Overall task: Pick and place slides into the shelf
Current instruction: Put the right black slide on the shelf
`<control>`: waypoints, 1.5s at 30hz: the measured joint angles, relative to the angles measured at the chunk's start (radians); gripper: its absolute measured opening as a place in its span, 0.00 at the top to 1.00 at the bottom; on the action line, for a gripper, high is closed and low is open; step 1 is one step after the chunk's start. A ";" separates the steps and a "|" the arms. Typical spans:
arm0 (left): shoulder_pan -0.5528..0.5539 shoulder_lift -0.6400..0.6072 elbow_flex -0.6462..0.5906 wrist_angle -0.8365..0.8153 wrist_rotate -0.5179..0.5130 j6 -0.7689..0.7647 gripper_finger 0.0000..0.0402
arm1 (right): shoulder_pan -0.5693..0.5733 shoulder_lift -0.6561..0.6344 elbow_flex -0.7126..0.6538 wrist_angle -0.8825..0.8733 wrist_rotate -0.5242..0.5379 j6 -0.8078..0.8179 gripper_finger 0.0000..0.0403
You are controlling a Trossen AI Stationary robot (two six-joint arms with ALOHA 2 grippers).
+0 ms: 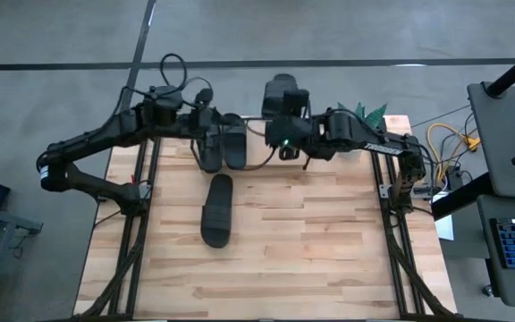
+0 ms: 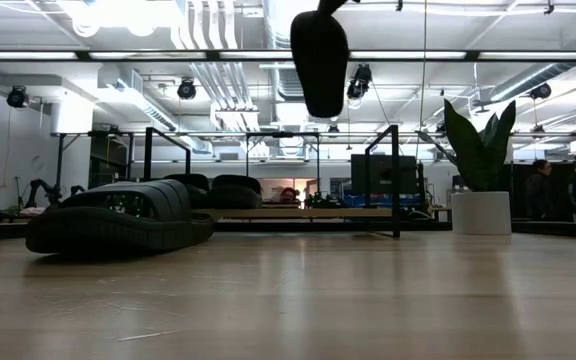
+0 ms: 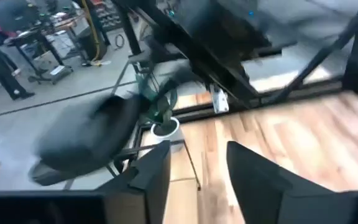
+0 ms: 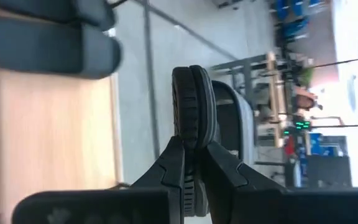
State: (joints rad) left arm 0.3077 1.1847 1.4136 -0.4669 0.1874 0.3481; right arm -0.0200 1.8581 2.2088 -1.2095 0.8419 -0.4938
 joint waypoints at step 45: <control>0.000 -0.258 -0.034 -0.120 -0.054 -0.265 0.55 | 0.069 -0.279 -1.231 0.940 0.048 0.051 0.94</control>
State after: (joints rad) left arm 0.3077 0.9264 1.3800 -0.5865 0.1329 0.0830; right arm 0.0494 1.5788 0.9773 -0.2695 0.8900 -0.4428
